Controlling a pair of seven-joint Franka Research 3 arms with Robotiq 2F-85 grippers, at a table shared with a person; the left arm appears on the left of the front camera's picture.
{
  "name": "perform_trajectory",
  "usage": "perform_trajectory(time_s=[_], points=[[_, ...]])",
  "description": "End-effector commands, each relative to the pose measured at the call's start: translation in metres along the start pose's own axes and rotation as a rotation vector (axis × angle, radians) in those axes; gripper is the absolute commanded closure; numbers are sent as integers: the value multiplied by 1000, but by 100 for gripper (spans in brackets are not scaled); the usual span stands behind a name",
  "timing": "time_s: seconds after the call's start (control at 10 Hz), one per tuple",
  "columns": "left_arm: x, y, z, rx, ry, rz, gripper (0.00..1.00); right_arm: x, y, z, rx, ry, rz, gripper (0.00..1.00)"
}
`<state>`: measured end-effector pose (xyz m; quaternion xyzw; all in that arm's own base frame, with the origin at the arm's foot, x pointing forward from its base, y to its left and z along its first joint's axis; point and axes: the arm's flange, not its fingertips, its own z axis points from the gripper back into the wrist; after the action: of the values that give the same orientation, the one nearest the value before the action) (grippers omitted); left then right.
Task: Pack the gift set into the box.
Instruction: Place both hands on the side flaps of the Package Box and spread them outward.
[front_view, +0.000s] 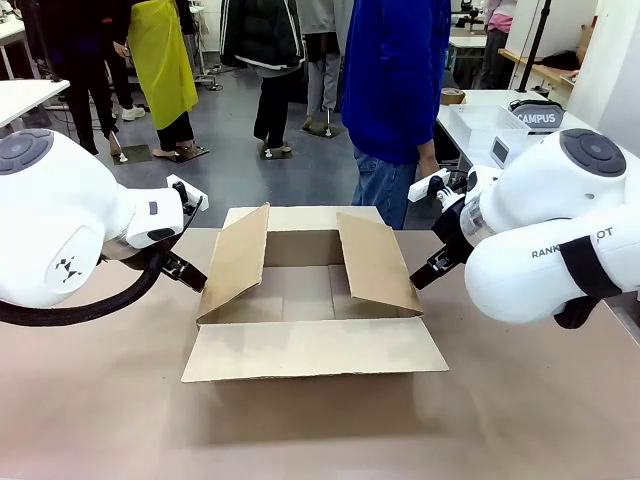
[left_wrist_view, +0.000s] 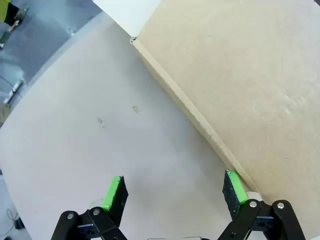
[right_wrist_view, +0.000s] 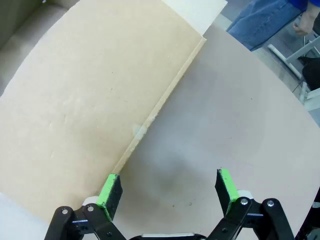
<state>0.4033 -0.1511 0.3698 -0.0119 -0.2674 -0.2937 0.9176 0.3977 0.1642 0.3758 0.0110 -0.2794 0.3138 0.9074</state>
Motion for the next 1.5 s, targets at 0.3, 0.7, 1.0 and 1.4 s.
perform_trajectory(time_s=[0.3, 0.7, 1.0, 1.4], points=[[0, 0, 0, 0, 0, 0, 0, 0, 0, 0, 0, 0, 0, 0], [-14, 51, 132, -22, -51, 166, 0, 17, -53, 117, 52, -50, -278, 0], [-64, 98, 191, -516, -204, 226, 0, -45, -114, 171, 372, -101, -640, 0], [-206, 207, 180, -1015, -611, 631, 0, -224, -200, 210, 704, -489, -1077, 0]])
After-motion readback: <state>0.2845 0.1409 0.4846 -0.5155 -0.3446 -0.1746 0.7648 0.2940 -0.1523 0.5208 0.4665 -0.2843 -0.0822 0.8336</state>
